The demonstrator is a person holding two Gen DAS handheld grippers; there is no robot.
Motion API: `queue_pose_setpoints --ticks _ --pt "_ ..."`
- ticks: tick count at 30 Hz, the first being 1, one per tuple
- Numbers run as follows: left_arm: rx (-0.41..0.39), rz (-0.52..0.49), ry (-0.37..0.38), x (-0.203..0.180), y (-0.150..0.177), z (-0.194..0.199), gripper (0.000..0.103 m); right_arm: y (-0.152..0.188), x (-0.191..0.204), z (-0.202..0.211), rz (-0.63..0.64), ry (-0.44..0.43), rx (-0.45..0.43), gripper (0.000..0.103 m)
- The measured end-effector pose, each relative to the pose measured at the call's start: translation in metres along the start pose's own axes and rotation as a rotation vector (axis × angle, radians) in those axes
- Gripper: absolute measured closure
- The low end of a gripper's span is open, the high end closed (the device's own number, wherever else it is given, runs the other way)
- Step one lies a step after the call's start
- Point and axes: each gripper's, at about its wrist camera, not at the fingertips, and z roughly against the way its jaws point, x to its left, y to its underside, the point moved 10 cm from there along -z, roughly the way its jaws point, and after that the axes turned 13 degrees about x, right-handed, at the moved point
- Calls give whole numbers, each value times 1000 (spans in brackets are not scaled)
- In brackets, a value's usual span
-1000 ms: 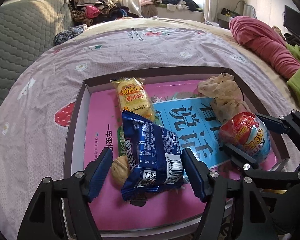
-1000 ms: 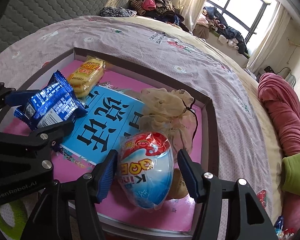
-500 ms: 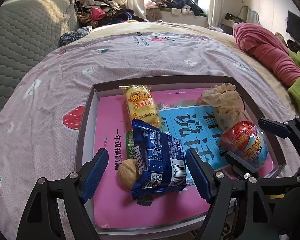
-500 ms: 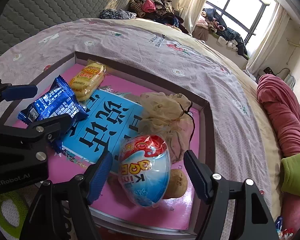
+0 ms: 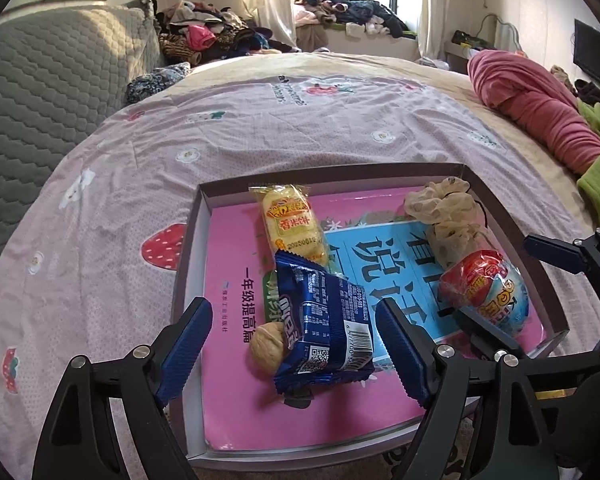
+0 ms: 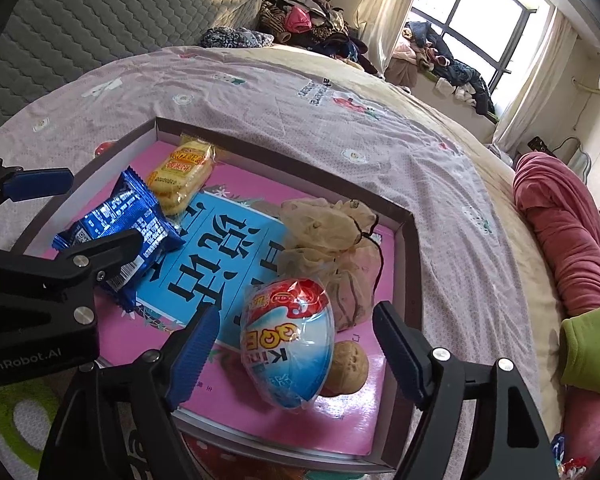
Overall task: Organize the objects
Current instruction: 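Withdraw both open tools back from the tray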
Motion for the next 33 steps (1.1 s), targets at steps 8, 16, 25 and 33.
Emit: queue_pose_setpoints --ticks 8,16,25,33 --pt "-3 10 24 1 -1 5 17 -1 -4 9 -10 13 -16 24" --pt "-26 13 23 1 -2 19 17 -4 -8 22 -30 2 -47 18" --pt "-67 37 26 10 -4 44 17 -6 -15 49 -58 6 -98 12" --pt "-98 42 24 16 -3 62 17 -7 -23 71 -108 -29 -148 10"
